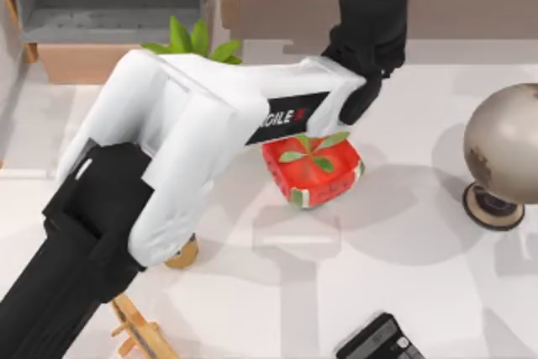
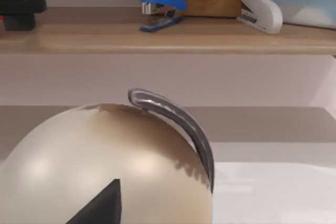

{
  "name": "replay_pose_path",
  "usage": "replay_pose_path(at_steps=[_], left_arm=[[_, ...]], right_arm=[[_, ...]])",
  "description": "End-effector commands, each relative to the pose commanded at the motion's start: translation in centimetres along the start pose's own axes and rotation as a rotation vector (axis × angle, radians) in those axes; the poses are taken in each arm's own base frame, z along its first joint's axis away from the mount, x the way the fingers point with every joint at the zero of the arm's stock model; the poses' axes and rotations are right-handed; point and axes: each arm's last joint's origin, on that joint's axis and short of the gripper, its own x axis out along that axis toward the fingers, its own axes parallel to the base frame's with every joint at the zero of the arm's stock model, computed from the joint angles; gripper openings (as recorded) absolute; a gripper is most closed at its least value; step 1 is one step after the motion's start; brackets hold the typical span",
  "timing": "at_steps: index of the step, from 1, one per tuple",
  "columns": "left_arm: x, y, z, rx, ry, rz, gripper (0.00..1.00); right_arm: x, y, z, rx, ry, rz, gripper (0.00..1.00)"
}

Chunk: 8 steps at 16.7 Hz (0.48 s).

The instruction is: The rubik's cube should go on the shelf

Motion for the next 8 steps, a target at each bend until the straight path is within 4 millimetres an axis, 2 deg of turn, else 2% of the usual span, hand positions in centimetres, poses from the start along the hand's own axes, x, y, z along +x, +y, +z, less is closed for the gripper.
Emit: replay_pose_path(at_steps=[8], left_arm=[[0.00,0.00,0.00,0.000,0.000,0.000,0.90]], right_arm=[[0.00,0.00,0.00,0.000,0.000,0.000,1.00]])
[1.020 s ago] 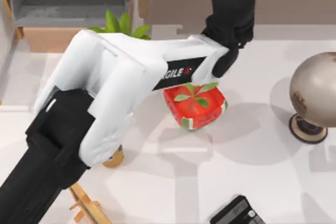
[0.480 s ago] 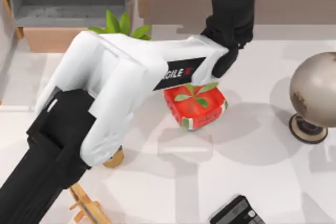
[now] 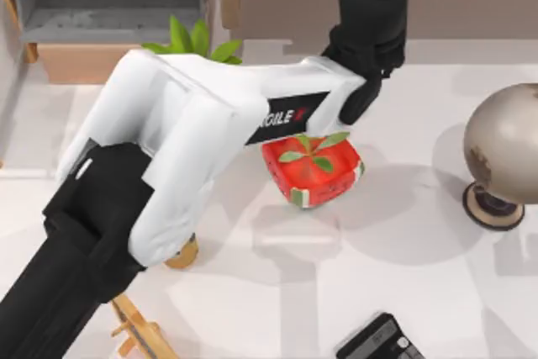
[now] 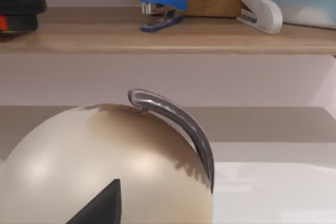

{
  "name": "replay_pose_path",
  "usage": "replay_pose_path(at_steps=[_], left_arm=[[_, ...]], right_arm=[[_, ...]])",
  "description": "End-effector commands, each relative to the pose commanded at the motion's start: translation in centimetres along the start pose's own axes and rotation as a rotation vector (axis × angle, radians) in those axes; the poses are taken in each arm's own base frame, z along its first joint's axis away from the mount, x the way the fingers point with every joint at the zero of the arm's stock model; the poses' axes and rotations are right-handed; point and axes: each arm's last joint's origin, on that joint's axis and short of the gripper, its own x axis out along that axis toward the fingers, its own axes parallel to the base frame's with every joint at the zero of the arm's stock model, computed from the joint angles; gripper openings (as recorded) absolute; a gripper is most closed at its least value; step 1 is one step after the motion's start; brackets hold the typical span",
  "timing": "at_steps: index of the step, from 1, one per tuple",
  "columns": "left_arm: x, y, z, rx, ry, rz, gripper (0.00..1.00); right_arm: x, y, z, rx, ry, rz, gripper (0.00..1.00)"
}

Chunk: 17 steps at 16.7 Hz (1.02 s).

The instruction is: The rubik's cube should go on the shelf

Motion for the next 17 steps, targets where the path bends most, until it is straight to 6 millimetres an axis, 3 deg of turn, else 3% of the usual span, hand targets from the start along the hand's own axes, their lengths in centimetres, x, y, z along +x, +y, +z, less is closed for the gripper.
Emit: replay_pose_path(at_steps=[2,11,13,17], left_arm=[[0.0,0.0,0.0,0.000,0.000,0.000,1.00],[-0.1,-0.2,0.0,-0.001,0.000,-0.004,1.00],[-0.8,-0.8,1.4,-0.018,-0.033,-0.031,1.00],[-3.9,-2.0,7.2,-0.071,-0.197,-0.172,1.00]], right_arm=[[0.0,0.0,0.0,0.000,0.000,0.000,1.00],[0.0,0.0,0.0,0.000,0.000,0.000,1.00],[0.0,0.0,0.0,0.000,0.000,0.000,1.00],[0.0,0.0,0.0,0.000,0.000,0.000,1.00]])
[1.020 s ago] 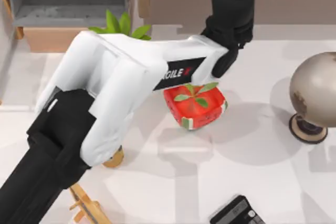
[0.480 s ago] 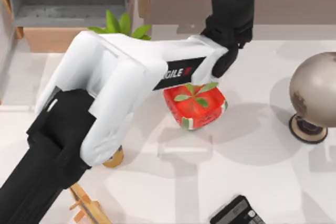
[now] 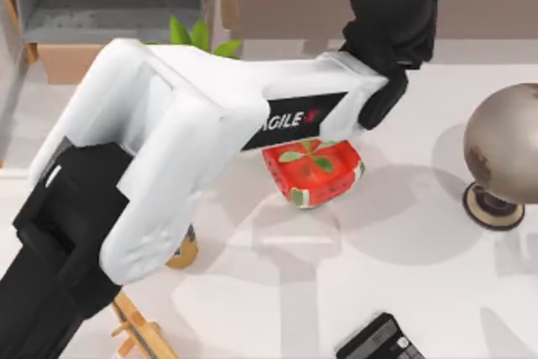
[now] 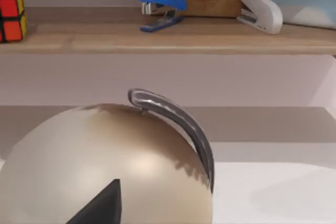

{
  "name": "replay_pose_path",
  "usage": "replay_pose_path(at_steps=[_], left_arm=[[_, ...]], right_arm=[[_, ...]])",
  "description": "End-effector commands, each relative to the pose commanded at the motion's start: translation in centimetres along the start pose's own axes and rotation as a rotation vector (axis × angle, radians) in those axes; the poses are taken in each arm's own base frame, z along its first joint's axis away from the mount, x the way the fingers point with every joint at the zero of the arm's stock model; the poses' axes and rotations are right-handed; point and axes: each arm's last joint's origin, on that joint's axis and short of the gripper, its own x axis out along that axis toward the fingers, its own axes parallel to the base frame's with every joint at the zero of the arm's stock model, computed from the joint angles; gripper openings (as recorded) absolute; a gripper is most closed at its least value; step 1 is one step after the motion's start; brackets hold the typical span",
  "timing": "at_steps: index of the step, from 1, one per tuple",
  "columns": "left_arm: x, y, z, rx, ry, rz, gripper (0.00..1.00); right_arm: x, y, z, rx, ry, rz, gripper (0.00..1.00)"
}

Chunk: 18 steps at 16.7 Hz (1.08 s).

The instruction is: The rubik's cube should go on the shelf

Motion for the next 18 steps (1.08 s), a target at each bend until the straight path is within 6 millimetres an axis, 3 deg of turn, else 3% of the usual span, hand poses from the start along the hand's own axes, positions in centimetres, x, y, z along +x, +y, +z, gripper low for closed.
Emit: replay_pose_path(at_steps=[3,6,8,11,15,18], left_arm=[[-1.8,1.2,3.8,0.045,-0.141,-0.131,1.00],[-3.3,6.2,5.4,0.204,-0.263,-0.234,1.00],[-4.5,11.4,4.8,0.366,-0.305,-0.282,1.00],[-7.7,20.7,2.6,0.655,-0.276,-0.334,1.00],[-15.0,33.0,-0.6,1.001,-0.076,-0.378,1.00],[-21.4,39.9,-2.0,1.167,0.129,-0.382,1.00]], right_arm=[[0.0,0.0,0.0,0.000,0.000,0.000,1.00],[0.0,0.0,0.0,0.000,0.000,0.000,1.00],[0.0,0.0,0.0,0.000,0.000,0.000,1.00],[0.0,0.0,0.0,0.000,0.000,0.000,1.00],[0.0,0.0,0.0,0.000,0.000,0.000,1.00],[0.0,0.0,0.0,0.000,0.000,0.000,1.00]])
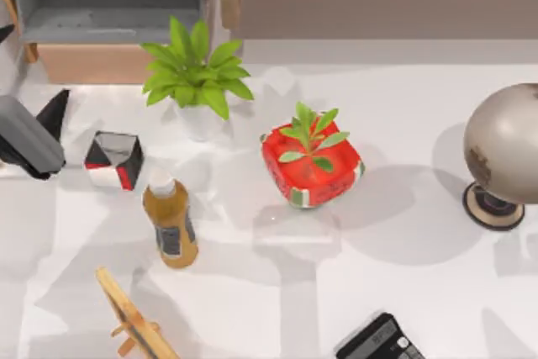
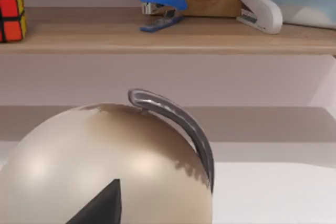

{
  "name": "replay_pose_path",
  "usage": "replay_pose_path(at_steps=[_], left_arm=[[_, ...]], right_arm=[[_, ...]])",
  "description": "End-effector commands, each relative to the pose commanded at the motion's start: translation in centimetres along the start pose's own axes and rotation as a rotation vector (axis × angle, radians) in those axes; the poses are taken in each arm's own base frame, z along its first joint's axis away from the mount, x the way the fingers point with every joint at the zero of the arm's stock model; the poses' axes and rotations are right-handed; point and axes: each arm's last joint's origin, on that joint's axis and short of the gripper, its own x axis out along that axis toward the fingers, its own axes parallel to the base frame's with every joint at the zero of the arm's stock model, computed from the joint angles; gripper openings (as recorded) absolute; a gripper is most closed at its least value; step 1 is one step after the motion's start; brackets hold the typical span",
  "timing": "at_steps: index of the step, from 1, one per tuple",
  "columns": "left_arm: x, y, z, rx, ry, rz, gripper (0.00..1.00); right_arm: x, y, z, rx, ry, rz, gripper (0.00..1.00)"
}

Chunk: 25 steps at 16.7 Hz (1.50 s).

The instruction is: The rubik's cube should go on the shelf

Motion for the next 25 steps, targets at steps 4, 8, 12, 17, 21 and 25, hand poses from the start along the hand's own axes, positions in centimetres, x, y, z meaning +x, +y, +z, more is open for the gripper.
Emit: replay_pose_path(at_steps=[4,8,12,17,21,25], left_arm=[[-7.2,-0.1,-5.1,0.137,0.219,-0.057,1.00],[-10.8,1.9,-9.1,0.304,0.384,-0.025,1.00],[-11.4,2.9,-10.3,0.365,0.422,-0.011,1.00],[-10.9,3.0,-10.5,0.365,0.421,-0.010,1.00],[-9.2,3.1,-11.3,0.365,0.422,-0.011,1.00],[-9.1,3.1,-11.3,0.365,0.422,-0.011,1.00]], right_arm=[[0.0,0.0,0.0,0.000,0.000,0.000,1.00],[0.0,0.0,0.0,0.000,0.000,0.000,1.00],[0.0,0.0,0.0,0.000,0.000,0.000,1.00],[0.0,0.0,0.0,0.000,0.000,0.000,1.00],[0.0,0.0,0.0,0.000,0.000,0.000,1.00],[0.0,0.0,0.0,0.000,0.000,0.000,1.00]])
